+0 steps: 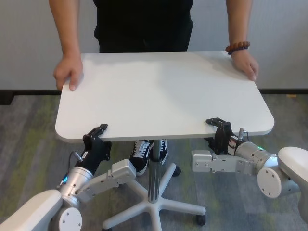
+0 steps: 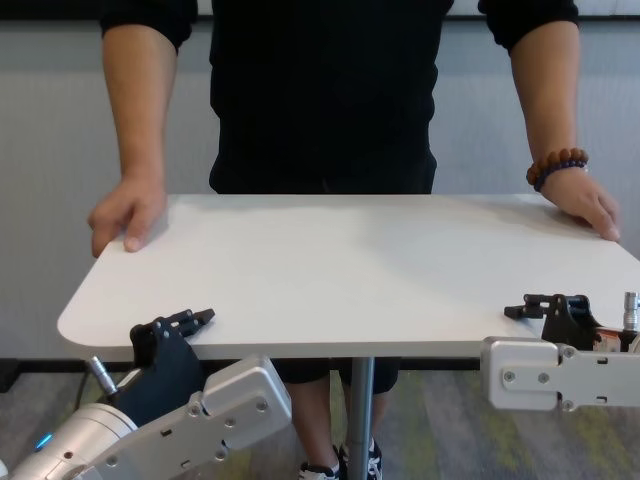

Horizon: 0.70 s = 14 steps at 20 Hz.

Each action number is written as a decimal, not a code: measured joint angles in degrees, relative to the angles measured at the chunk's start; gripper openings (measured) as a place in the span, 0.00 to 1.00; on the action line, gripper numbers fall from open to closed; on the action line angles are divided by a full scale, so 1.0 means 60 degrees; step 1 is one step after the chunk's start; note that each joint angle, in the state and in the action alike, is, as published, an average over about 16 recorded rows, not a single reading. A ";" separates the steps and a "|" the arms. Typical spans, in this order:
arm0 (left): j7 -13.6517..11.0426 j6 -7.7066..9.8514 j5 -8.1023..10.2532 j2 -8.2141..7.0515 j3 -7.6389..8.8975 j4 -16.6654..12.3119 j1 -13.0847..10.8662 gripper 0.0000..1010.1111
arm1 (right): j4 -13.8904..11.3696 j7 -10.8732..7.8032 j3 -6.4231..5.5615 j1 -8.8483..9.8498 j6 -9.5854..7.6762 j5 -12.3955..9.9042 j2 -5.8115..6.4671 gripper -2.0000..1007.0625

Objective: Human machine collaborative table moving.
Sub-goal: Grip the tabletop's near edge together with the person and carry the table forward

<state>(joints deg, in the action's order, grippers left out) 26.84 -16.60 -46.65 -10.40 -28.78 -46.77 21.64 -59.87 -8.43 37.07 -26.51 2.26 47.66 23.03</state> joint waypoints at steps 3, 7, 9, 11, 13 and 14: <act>0.0000 0.0002 -0.0007 -0.0002 -0.0004 0.0005 0.0004 0.29 | 0.0003 0.0000 0.0004 -0.0001 0.0003 0.0005 0.0001 0.53; 0.0000 0.0004 -0.0014 -0.0005 -0.0008 0.0010 0.0008 0.29 | 0.0006 0.0000 0.0007 -0.0002 0.0006 0.0011 0.0003 0.53; 0.0000 0.0004 -0.0016 -0.0007 -0.0010 0.0012 0.0009 0.29 | 0.0007 0.0000 0.0009 -0.0003 0.0007 0.0012 0.0003 0.53; 0.0001 0.0005 -0.0018 -0.0008 -0.0011 0.0013 0.0010 0.29 | 0.0008 0.0000 0.0010 -0.0003 0.0009 0.0014 0.0004 0.53; 0.0001 0.0005 -0.0020 -0.0009 -0.0012 0.0015 0.0011 0.29 | 0.0009 0.0000 0.0012 -0.0003 0.0010 0.0015 0.0004 0.53; 0.0001 0.0006 -0.0020 -0.0010 -0.0013 0.0015 0.0012 0.29 | 0.0010 0.0000 0.0012 -0.0003 0.0011 0.0016 0.0004 0.53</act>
<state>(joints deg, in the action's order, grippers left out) 26.85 -16.56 -46.77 -10.46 -28.85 -46.68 21.71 -59.81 -8.43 37.14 -26.53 2.32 47.76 23.05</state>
